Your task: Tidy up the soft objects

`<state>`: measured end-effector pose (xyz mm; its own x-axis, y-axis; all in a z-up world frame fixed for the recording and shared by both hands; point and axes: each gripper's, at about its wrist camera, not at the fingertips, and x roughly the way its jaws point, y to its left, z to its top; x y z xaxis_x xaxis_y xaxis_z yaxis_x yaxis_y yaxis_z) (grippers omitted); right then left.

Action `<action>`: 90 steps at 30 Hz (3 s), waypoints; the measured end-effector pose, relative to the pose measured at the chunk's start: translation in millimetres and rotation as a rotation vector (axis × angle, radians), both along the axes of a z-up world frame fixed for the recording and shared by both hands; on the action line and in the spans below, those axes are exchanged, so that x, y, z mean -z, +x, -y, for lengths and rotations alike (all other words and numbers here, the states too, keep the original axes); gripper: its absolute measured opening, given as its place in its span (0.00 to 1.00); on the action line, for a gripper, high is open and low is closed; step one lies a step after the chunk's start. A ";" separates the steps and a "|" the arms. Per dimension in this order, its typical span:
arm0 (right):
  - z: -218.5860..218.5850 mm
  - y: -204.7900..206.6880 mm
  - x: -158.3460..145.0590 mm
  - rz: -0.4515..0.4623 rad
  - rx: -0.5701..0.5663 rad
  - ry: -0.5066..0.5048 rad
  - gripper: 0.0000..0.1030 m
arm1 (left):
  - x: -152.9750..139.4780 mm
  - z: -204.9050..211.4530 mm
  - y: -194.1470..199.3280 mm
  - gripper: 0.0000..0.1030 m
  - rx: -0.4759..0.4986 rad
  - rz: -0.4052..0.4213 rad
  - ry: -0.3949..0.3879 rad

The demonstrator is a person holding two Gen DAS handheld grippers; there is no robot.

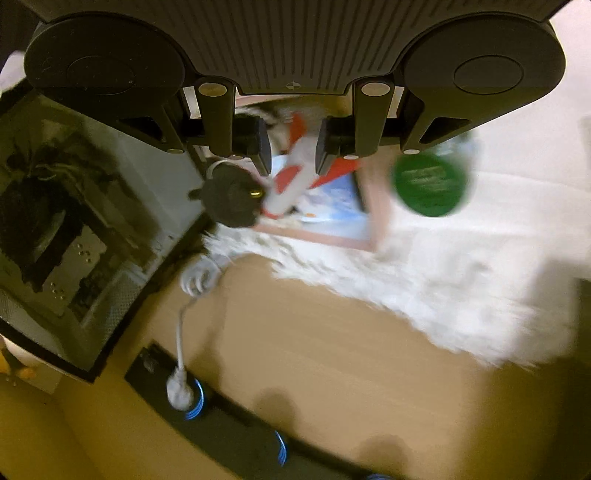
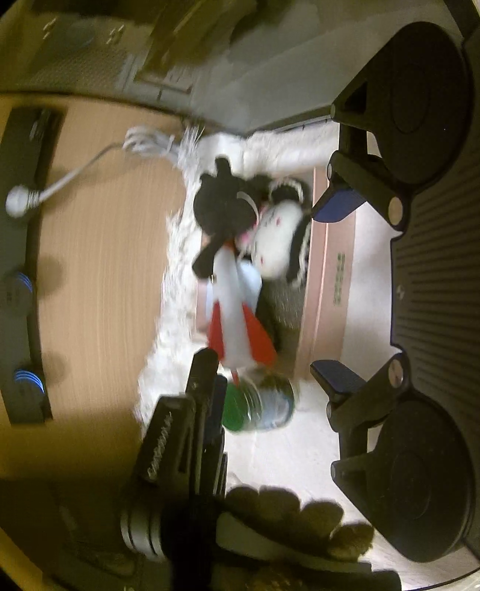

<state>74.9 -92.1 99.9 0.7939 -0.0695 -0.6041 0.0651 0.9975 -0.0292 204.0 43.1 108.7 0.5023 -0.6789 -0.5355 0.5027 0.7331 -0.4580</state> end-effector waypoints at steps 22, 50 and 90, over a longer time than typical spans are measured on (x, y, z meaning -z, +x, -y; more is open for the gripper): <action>-226.8 156.7 32.9 -0.121 -0.618 0.134 0.54 | 44.1 -288.7 -74.2 0.28 -0.633 -0.132 0.170; -256.1 159.2 70.4 -0.086 -0.689 -0.175 0.56 | 67.7 -296.2 -41.3 0.28 -0.428 -0.201 0.067; -173.6 57.8 76.3 -0.179 -0.350 -0.066 0.66 | 73.5 -202.8 1.1 0.28 -0.500 -0.103 0.180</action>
